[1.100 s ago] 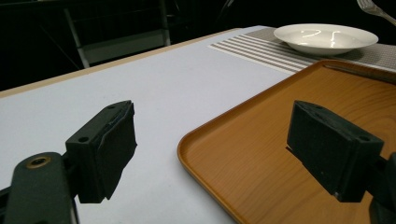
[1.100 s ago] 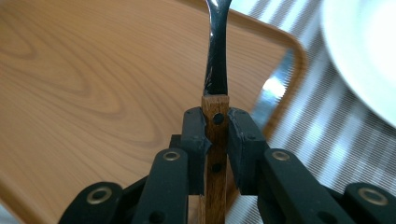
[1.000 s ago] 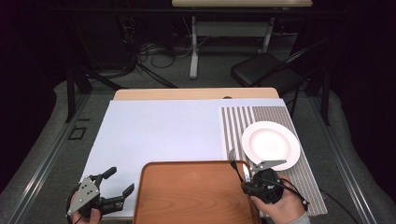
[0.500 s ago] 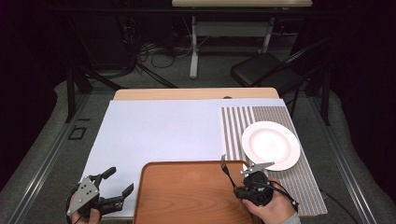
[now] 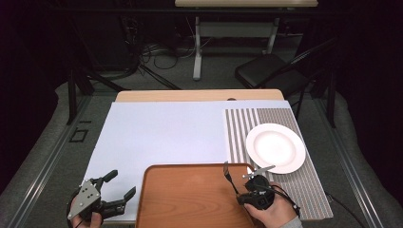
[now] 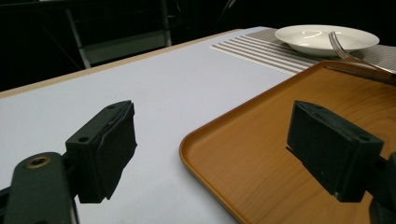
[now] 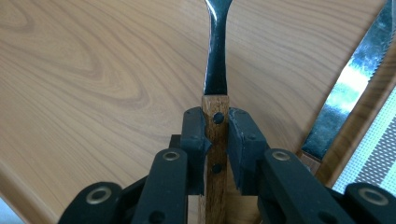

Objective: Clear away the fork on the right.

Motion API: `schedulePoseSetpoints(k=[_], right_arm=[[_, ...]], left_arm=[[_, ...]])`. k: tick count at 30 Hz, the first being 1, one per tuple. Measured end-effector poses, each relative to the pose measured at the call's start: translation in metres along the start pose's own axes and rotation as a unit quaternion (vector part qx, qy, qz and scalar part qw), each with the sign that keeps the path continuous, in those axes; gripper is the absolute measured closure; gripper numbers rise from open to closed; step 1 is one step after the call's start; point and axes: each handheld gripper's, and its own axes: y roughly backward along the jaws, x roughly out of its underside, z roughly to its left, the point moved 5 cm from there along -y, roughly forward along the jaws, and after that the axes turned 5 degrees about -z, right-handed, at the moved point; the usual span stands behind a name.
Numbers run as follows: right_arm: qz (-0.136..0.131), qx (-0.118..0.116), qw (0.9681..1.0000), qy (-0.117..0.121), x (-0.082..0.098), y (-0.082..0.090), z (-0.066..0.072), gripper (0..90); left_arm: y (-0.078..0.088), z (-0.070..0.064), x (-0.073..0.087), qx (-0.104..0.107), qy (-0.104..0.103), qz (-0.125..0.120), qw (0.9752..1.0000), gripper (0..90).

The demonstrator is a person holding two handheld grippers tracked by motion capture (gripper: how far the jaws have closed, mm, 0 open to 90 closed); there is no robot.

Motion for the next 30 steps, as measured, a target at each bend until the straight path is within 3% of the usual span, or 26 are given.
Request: schedulePoseSetpoints(k=[1,2,4,9,12,13,17,19,22,23,24,28,30], right_arm=[[0.028,0.003,0.9996,0.001,0.001,0.003,-0.001,77.2],[0.001,-0.002,1.0000,-0.008,0.000,-0.002,-0.001,77.2],[-0.003,-0.007,0.9998,-0.021,0.000,-0.006,-0.003,77.2],[0.005,-0.005,0.9996,-0.027,0.001,-0.016,-0.004,77.1],[0.026,0.001,0.9994,-0.021,0.002,-0.020,-0.004,77.0],[0.025,0.000,0.9996,-0.011,0.003,-0.021,-0.005,77.0],[0.021,-0.002,0.9997,-0.013,0.003,-0.021,-0.004,76.8],[0.002,-0.009,0.9999,-0.014,0.003,-0.022,-0.004,76.7],[0.009,-0.010,0.9998,-0.017,0.004,-0.019,-0.003,75.5],[-0.013,-0.016,0.9996,-0.017,0.004,-0.021,-0.002,74.2],[-0.006,-0.014,0.9998,-0.010,0.004,-0.018,-0.002,72.9],[-0.037,-0.024,0.9990,0.005,-0.002,-0.009,0.003,72.2],[-0.056,-0.046,0.9972,0.017,-0.006,-0.008,0.006,75.9]], left_arm=[[0.000,0.000,0.000,0.000,0.000,0.000,1.0000,15.7],[0.000,0.000,0.000,0.000,0.001,0.000,1.0000,15.7],[0.000,0.000,0.000,0.000,0.000,0.000,1.0000,15.7],[0.000,0.000,0.000,-0.001,0.002,0.000,1.0000,15.7],[0.000,0.001,0.000,-0.001,0.001,-0.001,1.0000,15.7],[0.001,0.001,0.000,-0.001,0.001,-0.001,1.0000,15.7],[0.000,0.002,0.001,-0.003,0.005,0.000,1.0000,15.7],[0.000,0.001,0.000,-0.002,0.002,0.000,1.0000,15.7],[0.000,0.000,0.000,-0.002,0.001,0.001,1.0000,15.7],[0.000,0.000,0.000,-0.002,0.000,0.001,1.0000,15.7],[0.000,0.000,0.000,-0.003,0.001,0.000,1.0000,15.7],[0.000,0.000,0.001,-0.003,0.003,0.001,1.0000,15.7],[0.001,0.000,0.001,-0.003,0.004,0.000,1.0000,15.7]])
